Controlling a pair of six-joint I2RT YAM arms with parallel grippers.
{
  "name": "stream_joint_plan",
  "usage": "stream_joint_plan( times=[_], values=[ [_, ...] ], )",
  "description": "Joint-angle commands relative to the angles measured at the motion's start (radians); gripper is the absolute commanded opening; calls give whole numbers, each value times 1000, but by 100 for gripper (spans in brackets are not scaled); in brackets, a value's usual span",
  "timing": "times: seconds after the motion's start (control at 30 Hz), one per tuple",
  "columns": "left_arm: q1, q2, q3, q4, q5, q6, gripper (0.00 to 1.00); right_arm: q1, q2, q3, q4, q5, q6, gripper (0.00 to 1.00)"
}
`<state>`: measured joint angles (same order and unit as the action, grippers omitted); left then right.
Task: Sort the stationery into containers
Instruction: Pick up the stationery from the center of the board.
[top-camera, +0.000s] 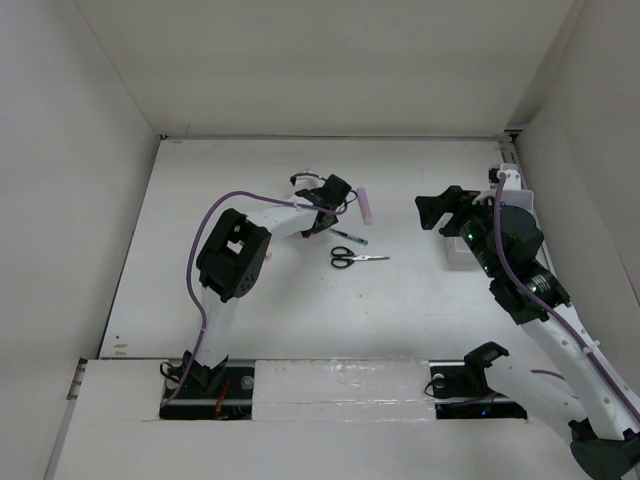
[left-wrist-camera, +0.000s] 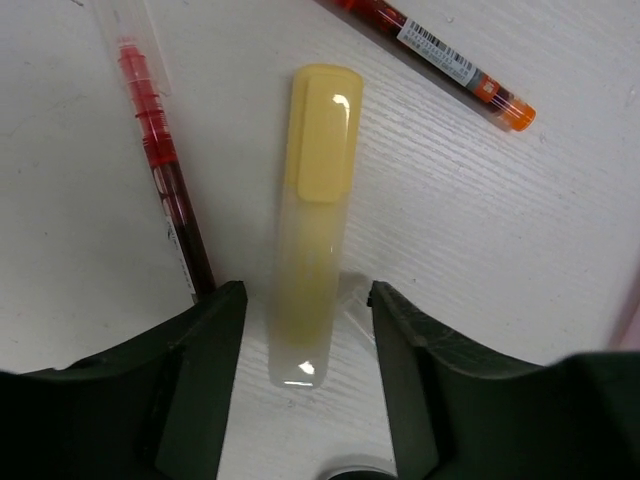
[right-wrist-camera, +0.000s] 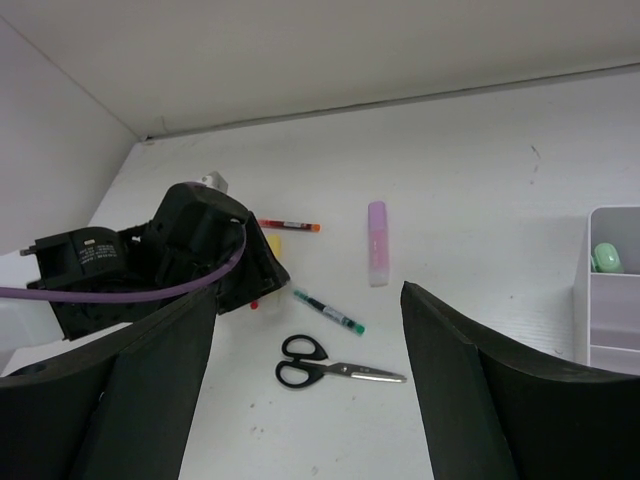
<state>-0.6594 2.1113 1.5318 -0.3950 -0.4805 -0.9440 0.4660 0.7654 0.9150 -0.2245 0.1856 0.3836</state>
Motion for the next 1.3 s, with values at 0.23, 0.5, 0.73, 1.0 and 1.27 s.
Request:
stream_joint_plan(
  times=[0.23,0.5,0.73,1.0,1.27],
  values=[
    [1,35,-24,-108,26,-45,37,-1,-12,19,36,-23,-22,80],
    [1,44,-42,-88,36,-45,9,-1,-12,19,36,-32,-22,80],
    [1,1,-79,-15,56,49,0,-1,-12,19,36,-54,-22,80],
    [-37,-221,-136,59,-120,201,0,-20,8,19,68,-142,11,80],
    [-57,-474,-241,283,-66,462,0,-29,8,71,97,-241,66,80]
  ],
)
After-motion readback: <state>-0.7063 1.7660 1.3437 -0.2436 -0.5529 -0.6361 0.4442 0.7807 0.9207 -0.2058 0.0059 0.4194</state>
